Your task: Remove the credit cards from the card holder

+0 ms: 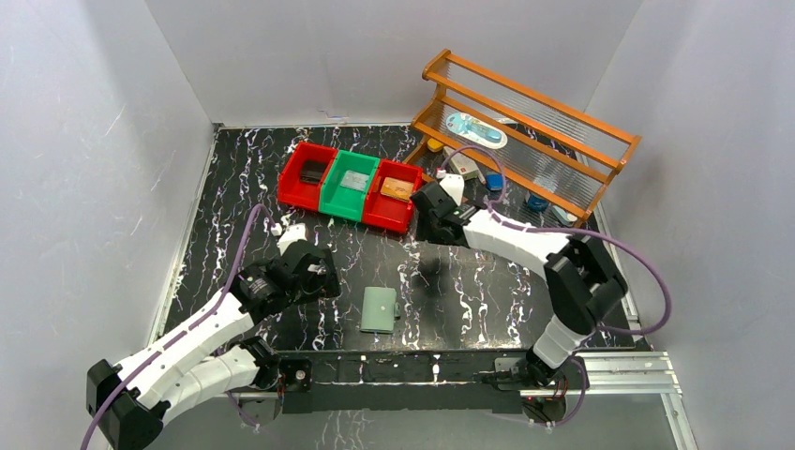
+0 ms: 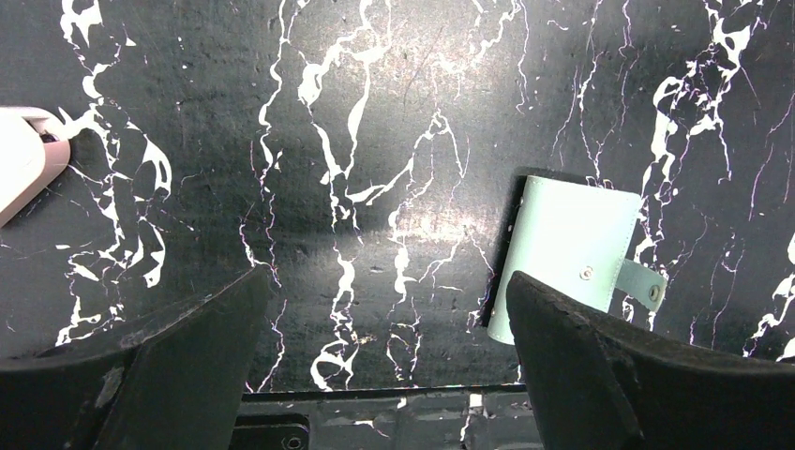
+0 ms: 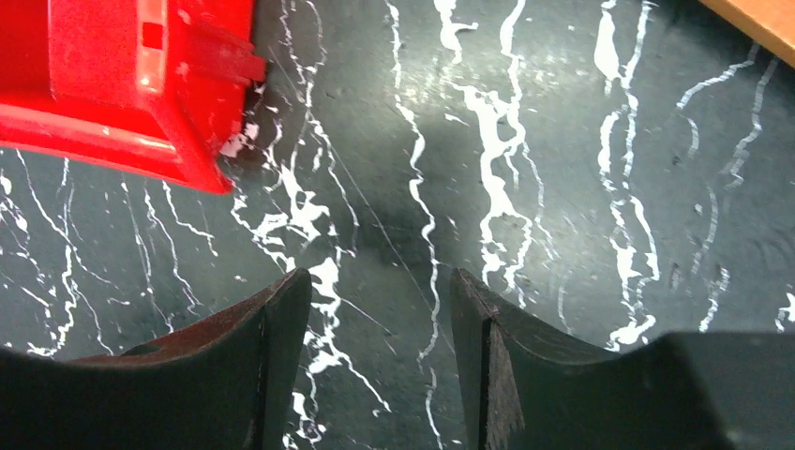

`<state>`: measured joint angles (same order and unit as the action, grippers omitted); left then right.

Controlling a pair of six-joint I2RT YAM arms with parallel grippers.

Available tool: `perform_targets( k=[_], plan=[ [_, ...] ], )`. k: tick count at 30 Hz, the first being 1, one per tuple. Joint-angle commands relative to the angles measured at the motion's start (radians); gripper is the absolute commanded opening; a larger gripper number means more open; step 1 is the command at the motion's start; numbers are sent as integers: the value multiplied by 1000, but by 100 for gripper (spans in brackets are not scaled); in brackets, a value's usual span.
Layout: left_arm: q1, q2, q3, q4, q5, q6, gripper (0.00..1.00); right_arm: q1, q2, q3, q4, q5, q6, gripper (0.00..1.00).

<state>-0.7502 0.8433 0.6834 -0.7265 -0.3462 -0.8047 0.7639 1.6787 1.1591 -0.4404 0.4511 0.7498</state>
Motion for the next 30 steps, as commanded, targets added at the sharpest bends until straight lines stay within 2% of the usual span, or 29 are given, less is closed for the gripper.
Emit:
perform_targets(
  k=[1,6,10,19,23,30],
  plan=[
    [-3,-4,23,1,14,-7,98,1,-98,-54,32,60,-23,64],
    [-3,-3,24,7,13,-14,98,1,-120,-48,123,-64,-50,68],
    [-3,-11,25,7,15,-16,98,3,-39,45,164,-126,-52,71],
    [-3,-82,43,-19,18,7,98,5,193,270,109,-51,-20,77],
    [-4,-115,35,-32,16,6,98,3,279,346,21,6,6,77],
    [-4,-121,34,-40,16,6,98,4,329,350,-29,34,23,75]
  ],
)
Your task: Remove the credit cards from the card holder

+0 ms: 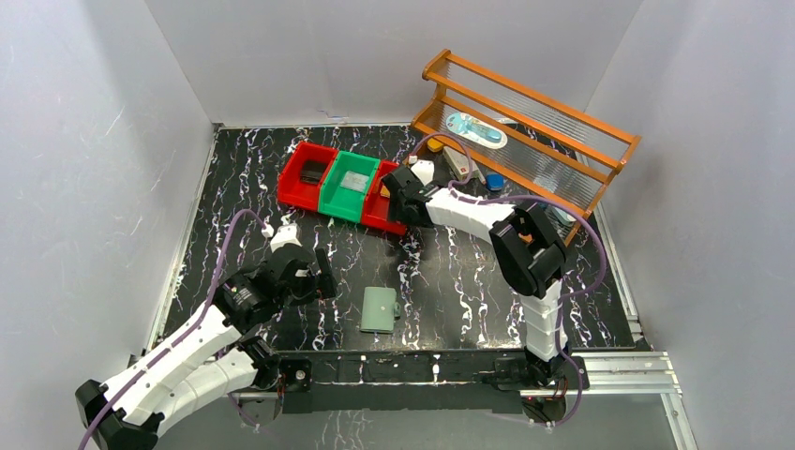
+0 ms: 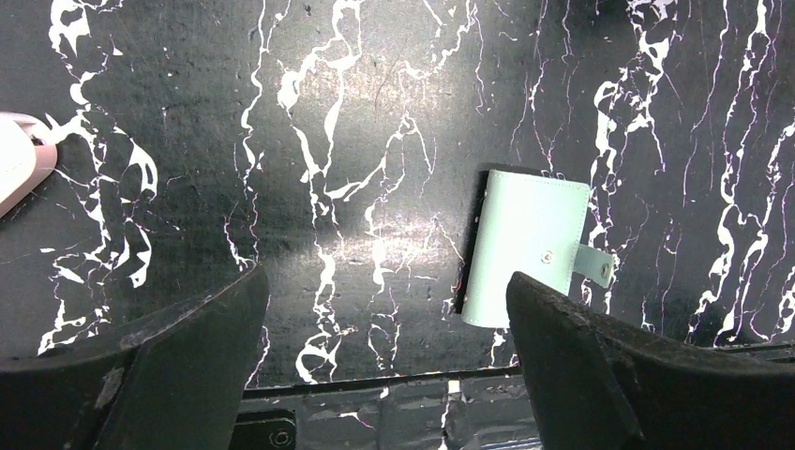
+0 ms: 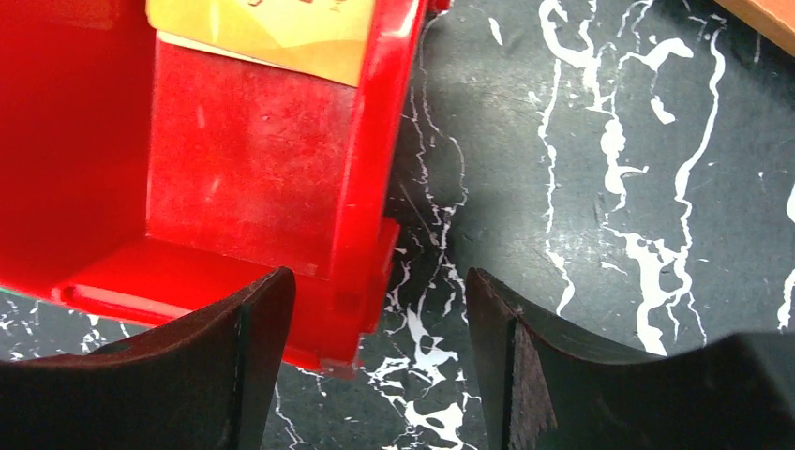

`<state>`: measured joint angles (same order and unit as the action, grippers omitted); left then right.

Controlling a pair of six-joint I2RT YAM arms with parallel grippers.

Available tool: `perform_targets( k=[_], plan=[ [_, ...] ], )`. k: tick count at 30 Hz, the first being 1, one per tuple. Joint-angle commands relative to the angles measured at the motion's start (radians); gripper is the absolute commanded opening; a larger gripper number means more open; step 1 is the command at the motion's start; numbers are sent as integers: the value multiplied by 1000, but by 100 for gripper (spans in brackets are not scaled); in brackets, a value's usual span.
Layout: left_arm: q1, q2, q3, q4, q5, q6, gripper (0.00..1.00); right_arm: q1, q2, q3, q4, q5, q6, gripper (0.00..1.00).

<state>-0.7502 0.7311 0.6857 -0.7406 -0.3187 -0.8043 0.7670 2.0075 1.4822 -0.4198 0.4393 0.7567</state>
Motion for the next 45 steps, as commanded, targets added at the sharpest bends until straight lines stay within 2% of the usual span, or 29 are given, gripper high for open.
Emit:
perform_targets(
  k=[1,8,20,30,35,45],
  plan=[
    [-3,-9,33,-26,-10,7,98,0,0,25,-50,47,16,74],
    [-3,-18,34,-33,-13,6,98,2,-56,-56,-46,34,11,68],
    [-4,-3,18,-14,9,-7,98,18,-276,-379,87,13,-55,57],
    [-4,2,12,-7,12,-7,98,18,-496,-608,214,39,-230,42],
    [-4,11,14,-3,19,-3,98,16,-542,-669,280,-2,-354,38],
    [-3,11,13,-4,17,0,98,-14,-562,-703,343,-89,-560,36]
  ],
)
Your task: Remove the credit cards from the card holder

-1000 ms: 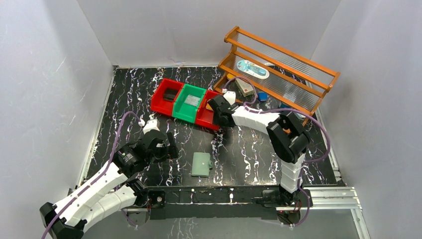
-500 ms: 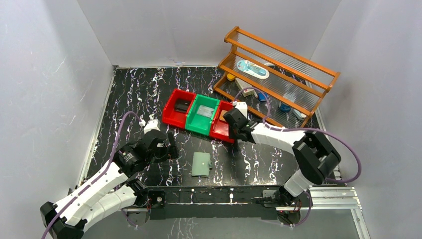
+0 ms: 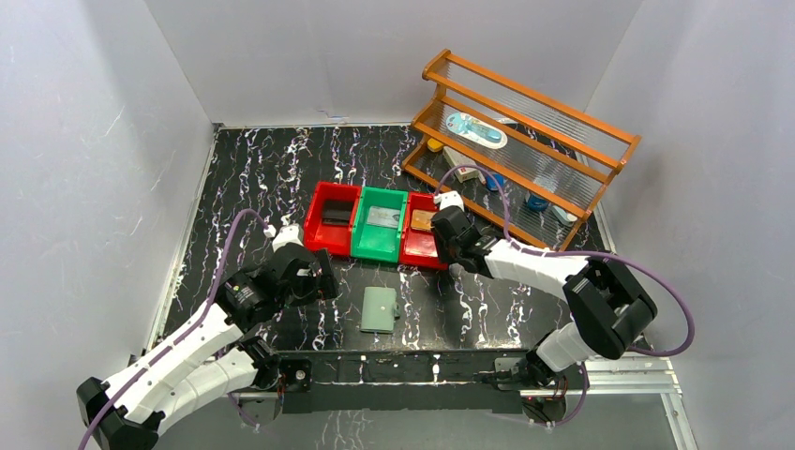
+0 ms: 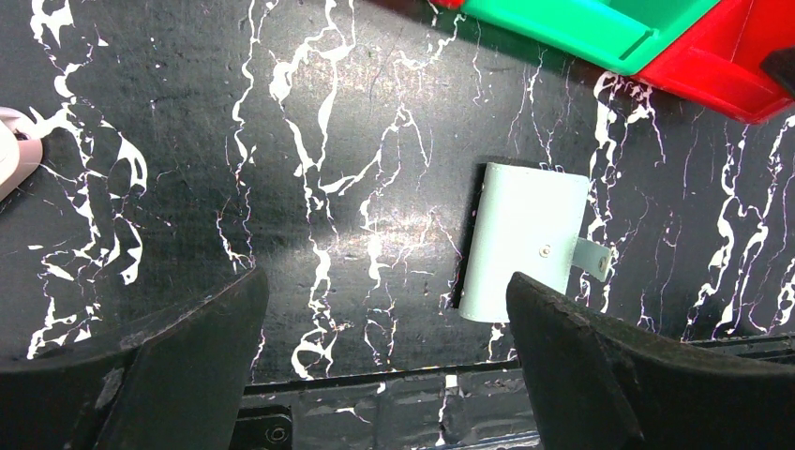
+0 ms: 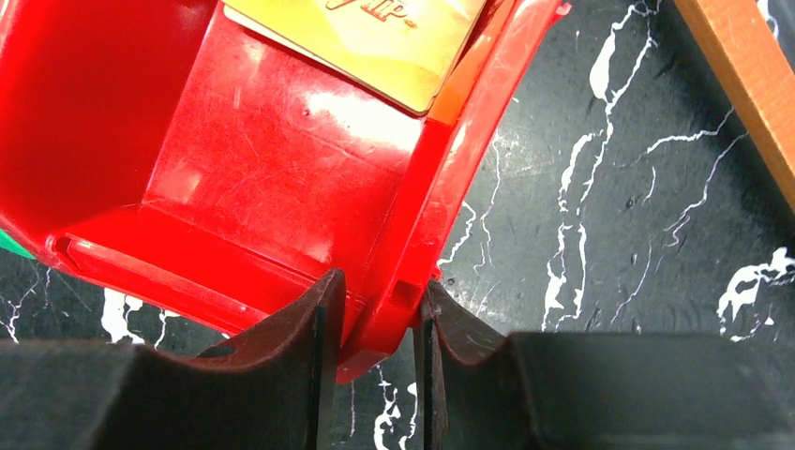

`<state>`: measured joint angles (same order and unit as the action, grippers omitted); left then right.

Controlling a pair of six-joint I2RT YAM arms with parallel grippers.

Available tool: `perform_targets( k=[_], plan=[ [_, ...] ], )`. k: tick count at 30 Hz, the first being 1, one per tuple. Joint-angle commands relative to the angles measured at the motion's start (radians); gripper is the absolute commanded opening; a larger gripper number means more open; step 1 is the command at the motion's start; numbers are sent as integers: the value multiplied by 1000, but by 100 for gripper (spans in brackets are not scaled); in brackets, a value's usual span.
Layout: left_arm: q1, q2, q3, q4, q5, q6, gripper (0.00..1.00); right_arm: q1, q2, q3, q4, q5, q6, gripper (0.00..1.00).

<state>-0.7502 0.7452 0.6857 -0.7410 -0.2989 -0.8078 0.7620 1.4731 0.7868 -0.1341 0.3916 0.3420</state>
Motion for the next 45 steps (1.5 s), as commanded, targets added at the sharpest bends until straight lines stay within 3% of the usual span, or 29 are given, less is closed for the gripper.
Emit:
perform_targets(
  k=[1,8,13,20,25,30,33,36,40,45],
  plan=[
    [-3,-1,12,-3,-4,4,98,-15,-23,0,52,-48,-153,36],
    [-3,8,11,-2,-4,7,98,-47,6,28,57,-64,-207,38],
    [-3,12,5,8,3,7,98,-52,26,84,2,-44,-194,54],
    [-3,23,-7,40,20,-2,98,-53,-88,148,-108,-60,-47,77],
    [-3,0,-5,6,-104,-10,98,-44,-205,141,-175,-147,145,82],
    [-3,-23,5,-15,-183,-19,98,97,-298,7,-54,-184,461,83],
    [-3,-23,-1,-8,-190,-19,98,257,-266,3,-77,-36,656,83],
    [-3,-20,-6,-12,-192,-20,98,420,-168,60,-114,74,732,83],
    [-4,-27,-5,-11,-192,-18,98,534,-20,168,-234,180,815,83],
    [-3,-53,-7,-13,-192,-16,98,548,121,272,-457,232,939,75]
  ],
)
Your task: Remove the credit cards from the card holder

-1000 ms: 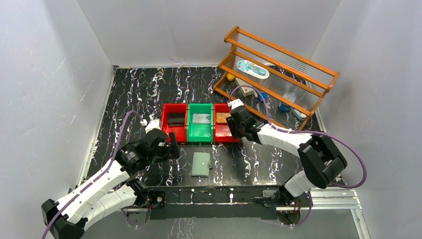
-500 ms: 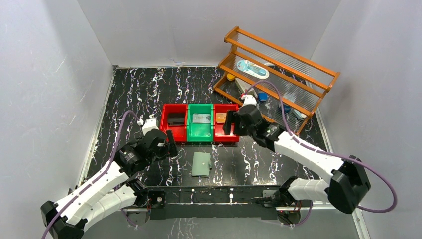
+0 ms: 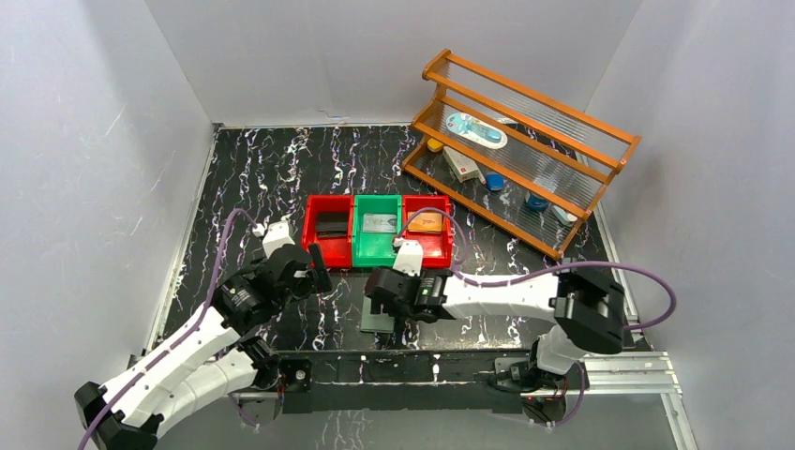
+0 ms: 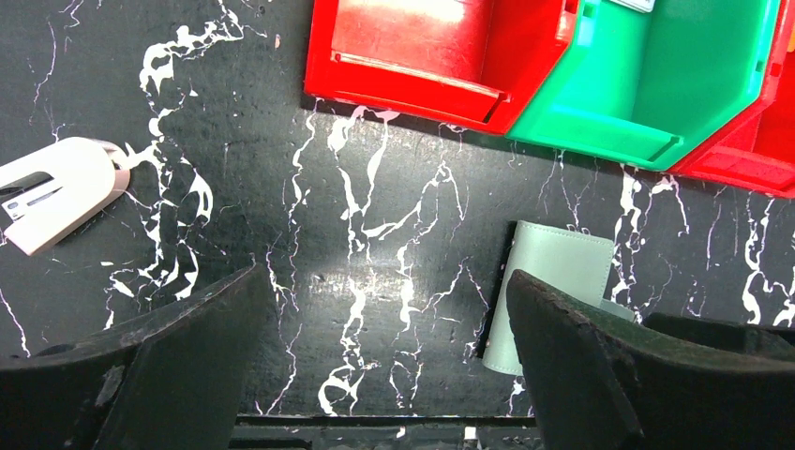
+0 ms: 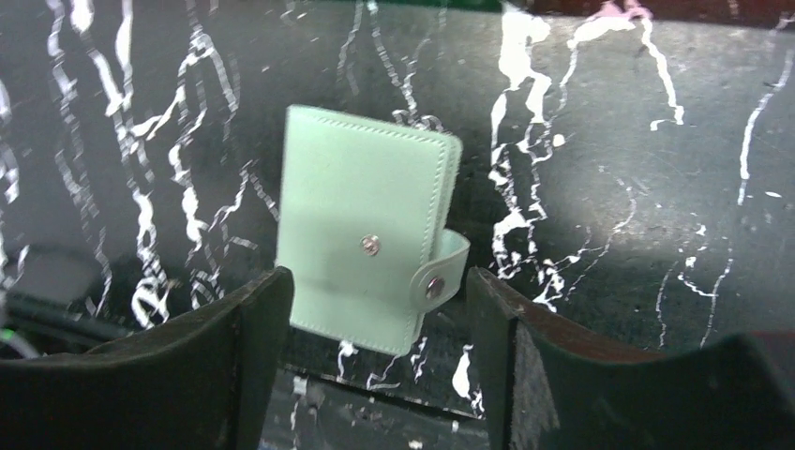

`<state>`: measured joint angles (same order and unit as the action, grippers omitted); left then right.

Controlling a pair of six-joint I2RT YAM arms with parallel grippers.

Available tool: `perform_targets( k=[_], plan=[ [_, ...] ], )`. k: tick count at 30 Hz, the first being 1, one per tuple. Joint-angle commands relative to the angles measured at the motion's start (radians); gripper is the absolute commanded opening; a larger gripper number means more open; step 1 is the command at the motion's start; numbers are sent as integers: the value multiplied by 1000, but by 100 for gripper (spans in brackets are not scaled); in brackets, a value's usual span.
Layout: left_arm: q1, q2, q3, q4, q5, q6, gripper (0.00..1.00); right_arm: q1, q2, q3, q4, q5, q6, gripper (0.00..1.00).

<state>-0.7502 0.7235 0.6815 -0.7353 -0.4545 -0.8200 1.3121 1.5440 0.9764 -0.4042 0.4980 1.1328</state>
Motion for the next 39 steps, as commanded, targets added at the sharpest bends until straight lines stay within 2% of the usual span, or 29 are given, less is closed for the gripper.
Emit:
perform_targets(
  k=[1,6,11,20,29,33,39],
  plan=[
    [-4,-39,-5,-16,-35,-4,98,-2,58,81,-186,127,153,73],
    [-3,-46,-12,-3,-24,4,98,-5,52,22,-117,102,150,65],
    [-3,-36,-8,-4,-20,5,98,-5,36,-36,-101,70,204,53],
    [-4,-18,-14,6,8,7,98,-37,-30,-138,21,23,177,32],
    [-3,13,-17,14,29,11,98,-108,-64,-223,209,-105,107,36],
    [-4,17,-16,16,30,13,98,-117,-55,-231,241,-132,93,32],
    [-3,23,-18,20,38,15,98,-120,-74,-229,225,-131,76,11]
  ],
)
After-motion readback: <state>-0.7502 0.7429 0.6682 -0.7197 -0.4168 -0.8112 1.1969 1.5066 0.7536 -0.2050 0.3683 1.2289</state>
